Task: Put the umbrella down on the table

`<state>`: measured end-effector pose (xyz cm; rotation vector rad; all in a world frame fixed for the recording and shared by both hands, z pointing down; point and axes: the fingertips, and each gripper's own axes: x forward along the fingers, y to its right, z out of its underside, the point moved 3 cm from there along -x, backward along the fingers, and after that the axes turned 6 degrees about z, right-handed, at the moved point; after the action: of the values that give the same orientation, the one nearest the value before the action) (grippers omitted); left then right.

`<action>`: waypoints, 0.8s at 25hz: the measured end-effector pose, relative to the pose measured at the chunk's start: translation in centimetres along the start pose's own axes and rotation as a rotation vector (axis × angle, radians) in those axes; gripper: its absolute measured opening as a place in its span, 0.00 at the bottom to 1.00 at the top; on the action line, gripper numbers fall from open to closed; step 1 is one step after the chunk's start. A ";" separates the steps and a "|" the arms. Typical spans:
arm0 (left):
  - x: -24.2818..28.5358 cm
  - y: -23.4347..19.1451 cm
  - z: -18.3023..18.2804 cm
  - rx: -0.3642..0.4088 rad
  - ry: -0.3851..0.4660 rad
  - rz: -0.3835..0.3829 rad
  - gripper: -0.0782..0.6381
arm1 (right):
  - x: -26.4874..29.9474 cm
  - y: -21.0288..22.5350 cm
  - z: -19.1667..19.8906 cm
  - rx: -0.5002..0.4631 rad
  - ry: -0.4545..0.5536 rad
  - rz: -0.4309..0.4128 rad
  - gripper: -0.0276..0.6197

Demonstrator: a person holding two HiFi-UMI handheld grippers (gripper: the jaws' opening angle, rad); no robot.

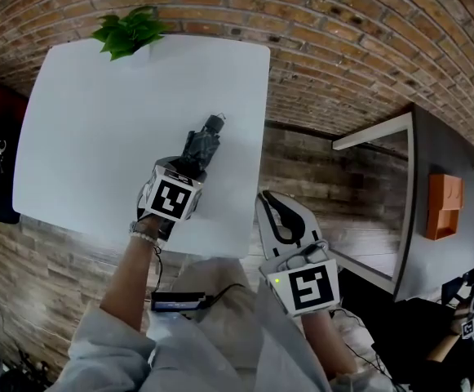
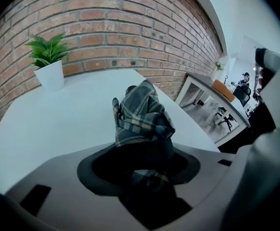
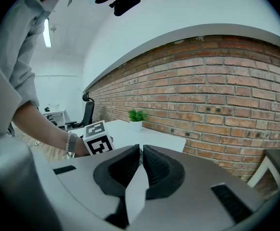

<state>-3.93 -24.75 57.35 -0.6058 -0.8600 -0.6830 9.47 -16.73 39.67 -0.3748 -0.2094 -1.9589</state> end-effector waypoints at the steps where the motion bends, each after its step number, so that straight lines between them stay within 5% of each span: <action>1: 0.0 0.0 0.0 0.000 0.003 0.004 0.46 | 0.0 0.0 0.0 0.003 0.003 0.002 0.12; 20: -4.9 1.2 -0.6 0.031 0.140 0.016 0.49 | -1.0 -1.9 -1.0 -0.031 0.027 -0.009 0.12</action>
<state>-5.01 -22.99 52.74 -0.5307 -0.7334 -0.6879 7.92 -15.38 38.40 -0.3679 -0.1631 -1.9766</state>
